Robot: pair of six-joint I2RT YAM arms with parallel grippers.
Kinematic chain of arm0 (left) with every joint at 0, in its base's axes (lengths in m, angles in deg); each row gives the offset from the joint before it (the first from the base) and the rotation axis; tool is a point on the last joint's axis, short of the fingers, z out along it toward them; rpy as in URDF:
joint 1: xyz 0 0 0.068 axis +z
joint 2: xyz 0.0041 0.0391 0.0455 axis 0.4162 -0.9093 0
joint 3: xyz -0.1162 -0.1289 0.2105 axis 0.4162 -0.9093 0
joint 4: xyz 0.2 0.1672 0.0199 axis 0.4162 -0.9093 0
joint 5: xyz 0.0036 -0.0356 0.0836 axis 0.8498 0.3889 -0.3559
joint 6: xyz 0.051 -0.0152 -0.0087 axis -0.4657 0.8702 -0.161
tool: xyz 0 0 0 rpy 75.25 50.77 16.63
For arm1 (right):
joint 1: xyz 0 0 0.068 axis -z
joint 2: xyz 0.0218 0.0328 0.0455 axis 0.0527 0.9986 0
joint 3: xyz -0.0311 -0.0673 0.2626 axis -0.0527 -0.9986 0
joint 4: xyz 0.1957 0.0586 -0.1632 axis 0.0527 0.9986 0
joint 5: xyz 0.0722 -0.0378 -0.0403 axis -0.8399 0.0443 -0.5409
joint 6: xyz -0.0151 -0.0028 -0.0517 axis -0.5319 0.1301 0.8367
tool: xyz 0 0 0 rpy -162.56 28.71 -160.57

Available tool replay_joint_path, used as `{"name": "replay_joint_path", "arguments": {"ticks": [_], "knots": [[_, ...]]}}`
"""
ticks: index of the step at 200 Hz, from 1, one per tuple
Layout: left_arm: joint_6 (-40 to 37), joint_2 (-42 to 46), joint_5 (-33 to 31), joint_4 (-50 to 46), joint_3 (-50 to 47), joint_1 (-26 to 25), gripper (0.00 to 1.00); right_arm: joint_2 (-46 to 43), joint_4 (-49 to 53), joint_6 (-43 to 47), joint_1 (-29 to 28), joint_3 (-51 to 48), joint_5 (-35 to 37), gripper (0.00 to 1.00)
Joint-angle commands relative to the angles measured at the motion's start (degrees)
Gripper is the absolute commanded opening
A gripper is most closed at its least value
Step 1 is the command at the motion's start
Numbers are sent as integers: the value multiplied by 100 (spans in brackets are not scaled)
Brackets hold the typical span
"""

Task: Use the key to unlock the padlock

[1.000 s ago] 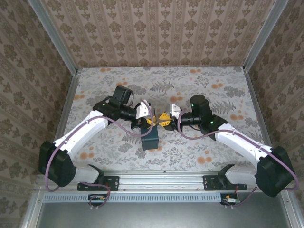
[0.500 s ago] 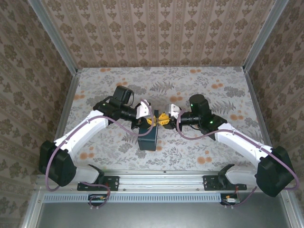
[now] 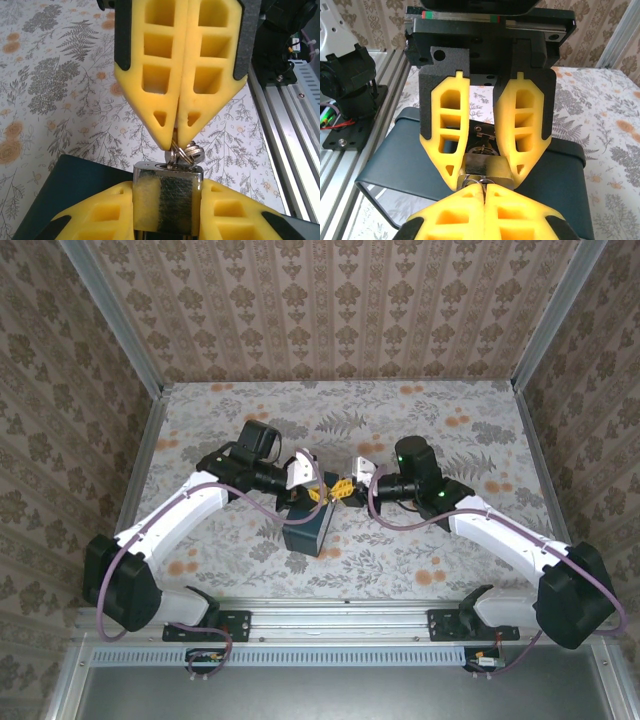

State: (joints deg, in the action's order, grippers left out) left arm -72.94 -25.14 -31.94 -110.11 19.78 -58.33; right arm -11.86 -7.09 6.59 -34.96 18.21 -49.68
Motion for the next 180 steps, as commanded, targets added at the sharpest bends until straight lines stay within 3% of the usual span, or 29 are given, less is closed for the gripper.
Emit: {"name": "replay_joint_path", "arguments": {"ticks": [1, 35, 86, 113, 148, 180], "knots": [[133, 54, 167, 411, 224, -1, 0, 104, 295, -161, -58, 232, -57, 0], [297, 222, -200, 947, -33, -34, 0, 175, 190, -1173, -92, 213, -153, 0], [372, 349, -1356, 1809, -428, -177, 0, 612, 102, -4662, -201, 442, 319, 0], [409, 342, -1754, 2249, -560, -211, 0, 697, 73, -6409, -373, 407, 913, 0], [159, 272, -2123, 2235, -517, -388, 0, 959, 195, -8362, -418, 452, 1129, 0], [-140, 186, -2401, 1893, -401, -557, 0, 1306, 159, -9795, -435, 583, 762, 0]]}}
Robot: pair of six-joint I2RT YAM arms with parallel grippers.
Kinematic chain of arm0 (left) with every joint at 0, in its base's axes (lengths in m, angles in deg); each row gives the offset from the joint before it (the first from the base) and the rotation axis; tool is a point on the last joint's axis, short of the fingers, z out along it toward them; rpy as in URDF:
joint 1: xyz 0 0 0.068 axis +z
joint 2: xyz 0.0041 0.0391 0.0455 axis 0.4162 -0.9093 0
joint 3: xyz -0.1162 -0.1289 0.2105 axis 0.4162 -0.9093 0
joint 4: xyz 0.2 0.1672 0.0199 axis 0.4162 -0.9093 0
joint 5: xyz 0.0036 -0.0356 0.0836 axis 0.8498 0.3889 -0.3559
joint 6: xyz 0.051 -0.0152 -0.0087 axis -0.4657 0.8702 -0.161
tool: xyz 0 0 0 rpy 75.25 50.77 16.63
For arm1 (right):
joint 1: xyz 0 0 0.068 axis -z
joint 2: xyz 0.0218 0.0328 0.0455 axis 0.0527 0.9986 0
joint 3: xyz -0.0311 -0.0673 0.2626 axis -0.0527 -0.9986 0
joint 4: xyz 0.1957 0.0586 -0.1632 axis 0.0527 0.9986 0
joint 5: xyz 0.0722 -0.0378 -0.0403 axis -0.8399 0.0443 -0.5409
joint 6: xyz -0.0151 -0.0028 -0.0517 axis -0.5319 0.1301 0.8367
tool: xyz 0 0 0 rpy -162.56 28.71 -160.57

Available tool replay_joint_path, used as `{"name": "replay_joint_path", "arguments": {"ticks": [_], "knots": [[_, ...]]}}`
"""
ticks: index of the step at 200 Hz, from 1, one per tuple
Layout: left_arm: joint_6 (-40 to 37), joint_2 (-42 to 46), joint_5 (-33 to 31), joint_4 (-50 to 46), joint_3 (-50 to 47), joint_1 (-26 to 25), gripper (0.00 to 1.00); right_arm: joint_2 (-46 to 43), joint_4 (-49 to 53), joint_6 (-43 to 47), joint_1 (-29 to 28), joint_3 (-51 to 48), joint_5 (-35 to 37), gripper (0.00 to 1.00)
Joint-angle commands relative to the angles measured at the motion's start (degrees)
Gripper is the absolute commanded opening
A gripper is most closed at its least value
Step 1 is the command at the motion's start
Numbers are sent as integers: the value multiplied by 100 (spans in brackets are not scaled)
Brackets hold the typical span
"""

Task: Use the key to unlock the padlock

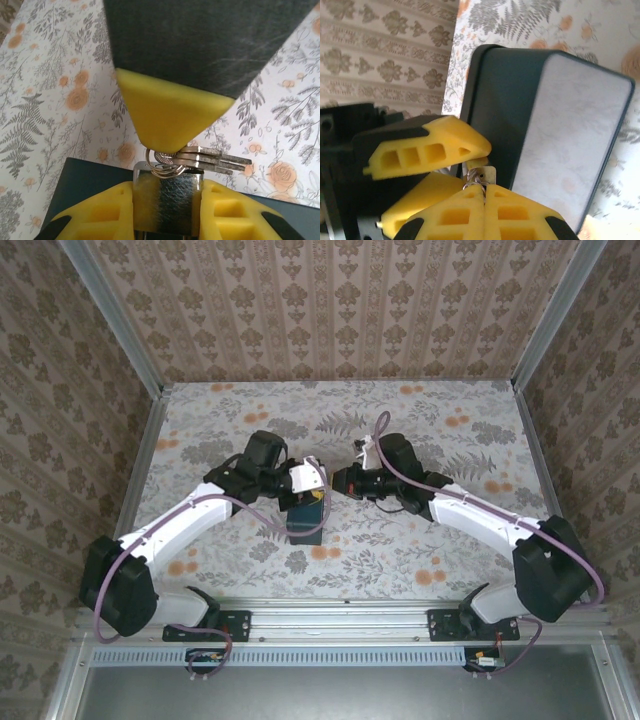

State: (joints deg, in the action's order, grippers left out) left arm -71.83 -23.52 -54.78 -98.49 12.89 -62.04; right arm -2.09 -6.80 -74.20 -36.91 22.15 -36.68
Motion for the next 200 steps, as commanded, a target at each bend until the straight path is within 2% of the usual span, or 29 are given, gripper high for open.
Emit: {"name": "replay_joint_path", "arguments": {"ticks": [1, 13, 45, 55, 86, 112, 131, 145, 176, 200], "knots": [[-256, 27, -115, 719, 288, -185, 0, 329, 131, -1716, -241, 189, -538, 0], [-313, 23, -122, 609, 314, -213, 0, 514, 307, -2081, -237, 279, -743, 0], [-405, 51, 109, 76, 417, -162, 0, 729, 537, -2065, -146, 383, -1080, 3], [-424, 51, 289, -149, 467, -121, 0, 722, 450, -2190, -86, 310, -1117, 1], [-303, 73, 432, -347, 423, -120, 0, 734, -1070, -3860, -60, -307, -1284, 0], [-319, 34, 705, -504, 427, -117, 0, 582, -1470, -5031, -247, -534, -1174, 0], [-309, -19, 964, -662, 517, -77, 0, 275, -1327, -5566, -408, -653, -825, 0], [-205, -24, 1258, -551, 492, 13, 0, 39, -916, -5589, -426, -664, -620, 0], [-24, -71, 1811, -377, 448, 259, 0, -177, -361, -5167, -322, -699, -466, 20], [58, -187, 2142, -431, 535, 358, 0, -177, -401, -5110, -247, -849, -432, 23]]}}
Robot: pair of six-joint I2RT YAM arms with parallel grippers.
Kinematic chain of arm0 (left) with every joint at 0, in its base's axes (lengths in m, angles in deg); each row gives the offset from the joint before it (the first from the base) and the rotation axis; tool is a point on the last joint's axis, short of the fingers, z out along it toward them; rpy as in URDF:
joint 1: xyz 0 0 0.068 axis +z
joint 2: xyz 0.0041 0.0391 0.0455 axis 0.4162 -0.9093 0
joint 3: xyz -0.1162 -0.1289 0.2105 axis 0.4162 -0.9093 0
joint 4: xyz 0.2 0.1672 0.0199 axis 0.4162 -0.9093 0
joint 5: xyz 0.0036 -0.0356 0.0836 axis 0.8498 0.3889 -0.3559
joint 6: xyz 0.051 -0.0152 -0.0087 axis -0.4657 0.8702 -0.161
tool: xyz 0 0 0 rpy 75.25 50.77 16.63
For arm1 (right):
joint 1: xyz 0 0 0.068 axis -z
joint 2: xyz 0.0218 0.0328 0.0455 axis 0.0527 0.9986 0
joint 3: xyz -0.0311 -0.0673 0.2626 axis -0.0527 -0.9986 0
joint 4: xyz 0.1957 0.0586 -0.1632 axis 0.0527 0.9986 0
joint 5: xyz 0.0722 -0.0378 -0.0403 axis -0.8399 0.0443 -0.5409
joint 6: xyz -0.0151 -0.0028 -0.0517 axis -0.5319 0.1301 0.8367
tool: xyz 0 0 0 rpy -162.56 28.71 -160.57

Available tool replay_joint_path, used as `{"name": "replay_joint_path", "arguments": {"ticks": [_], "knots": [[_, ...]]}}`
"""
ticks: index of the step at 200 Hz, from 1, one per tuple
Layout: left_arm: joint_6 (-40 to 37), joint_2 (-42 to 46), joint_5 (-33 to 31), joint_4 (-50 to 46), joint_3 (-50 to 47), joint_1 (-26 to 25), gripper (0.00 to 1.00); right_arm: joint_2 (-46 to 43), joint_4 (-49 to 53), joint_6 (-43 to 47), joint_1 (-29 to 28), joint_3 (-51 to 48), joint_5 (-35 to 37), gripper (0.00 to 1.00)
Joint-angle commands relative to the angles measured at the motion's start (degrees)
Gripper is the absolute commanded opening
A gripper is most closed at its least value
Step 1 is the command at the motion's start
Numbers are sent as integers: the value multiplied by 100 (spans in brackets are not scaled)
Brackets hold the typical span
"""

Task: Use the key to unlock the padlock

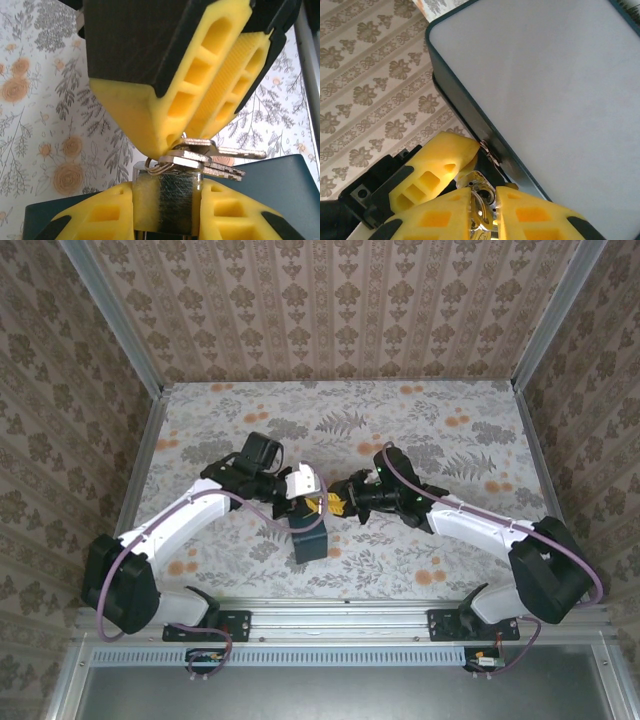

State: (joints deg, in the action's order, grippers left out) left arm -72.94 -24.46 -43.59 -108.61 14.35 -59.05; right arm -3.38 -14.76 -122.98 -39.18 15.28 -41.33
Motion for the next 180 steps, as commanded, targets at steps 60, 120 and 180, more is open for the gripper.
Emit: {"name": "replay_joint_path", "arguments": {"ticks": [60, 120, 180], "knots": [[337, -378, 1307, 685, 452, 158, 0, -48, 1021, 382, 195, 214, -90, 31], [614, -510, 1578, 920, 282, 124, 0, -349, 1085, 92, 232, 257, -70, 37], [647, -605, 1598, 940, 291, 123, 0, -599, 1284, 156, 225, 223, 267, 38]]}}
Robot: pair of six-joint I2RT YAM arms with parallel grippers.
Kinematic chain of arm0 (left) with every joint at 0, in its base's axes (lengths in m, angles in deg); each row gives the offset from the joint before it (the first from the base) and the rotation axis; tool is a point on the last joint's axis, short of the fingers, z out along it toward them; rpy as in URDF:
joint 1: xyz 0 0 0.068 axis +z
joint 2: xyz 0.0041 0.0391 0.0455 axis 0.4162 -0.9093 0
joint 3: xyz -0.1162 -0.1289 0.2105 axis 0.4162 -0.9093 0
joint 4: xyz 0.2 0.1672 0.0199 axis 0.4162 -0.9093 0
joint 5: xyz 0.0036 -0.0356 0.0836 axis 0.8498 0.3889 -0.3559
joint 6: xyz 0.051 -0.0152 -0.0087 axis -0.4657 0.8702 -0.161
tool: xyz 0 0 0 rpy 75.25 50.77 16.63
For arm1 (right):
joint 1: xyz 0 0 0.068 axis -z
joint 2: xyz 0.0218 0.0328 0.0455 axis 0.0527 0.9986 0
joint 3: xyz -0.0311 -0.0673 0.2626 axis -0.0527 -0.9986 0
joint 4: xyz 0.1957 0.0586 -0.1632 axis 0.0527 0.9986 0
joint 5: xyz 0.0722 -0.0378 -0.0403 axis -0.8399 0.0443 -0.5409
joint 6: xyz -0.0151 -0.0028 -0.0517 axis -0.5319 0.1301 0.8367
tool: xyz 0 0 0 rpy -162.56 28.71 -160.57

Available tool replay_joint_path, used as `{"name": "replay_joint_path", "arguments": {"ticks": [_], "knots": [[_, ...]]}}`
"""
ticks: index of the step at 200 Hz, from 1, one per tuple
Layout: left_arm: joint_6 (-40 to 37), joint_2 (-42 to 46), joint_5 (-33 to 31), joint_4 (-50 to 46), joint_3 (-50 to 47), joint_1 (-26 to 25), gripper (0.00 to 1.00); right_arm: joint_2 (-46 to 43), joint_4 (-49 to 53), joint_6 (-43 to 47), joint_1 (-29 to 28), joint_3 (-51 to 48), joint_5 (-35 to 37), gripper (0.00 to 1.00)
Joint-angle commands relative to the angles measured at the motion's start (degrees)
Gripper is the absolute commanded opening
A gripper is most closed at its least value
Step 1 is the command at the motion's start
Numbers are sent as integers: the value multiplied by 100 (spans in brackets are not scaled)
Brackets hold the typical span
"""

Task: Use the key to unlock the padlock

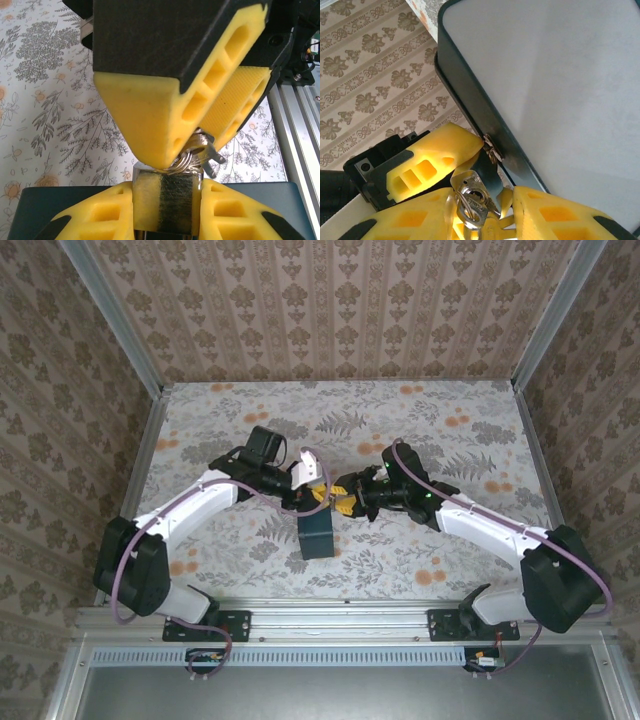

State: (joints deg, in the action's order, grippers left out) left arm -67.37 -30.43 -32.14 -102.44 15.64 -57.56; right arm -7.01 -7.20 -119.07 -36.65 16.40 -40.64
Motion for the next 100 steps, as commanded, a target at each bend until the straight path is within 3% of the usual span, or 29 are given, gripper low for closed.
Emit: {"name": "replay_joint_path", "arguments": {"ticks": [1, 100], "knots": [[92, -9, 457, 332, 157, -25, 0, -242, 526, -237, -29, 107, 203, 38], [107, -159, 360, 305, 247, -142, 0, -78, -670, -902, -238, -15, 144, 39]]}}
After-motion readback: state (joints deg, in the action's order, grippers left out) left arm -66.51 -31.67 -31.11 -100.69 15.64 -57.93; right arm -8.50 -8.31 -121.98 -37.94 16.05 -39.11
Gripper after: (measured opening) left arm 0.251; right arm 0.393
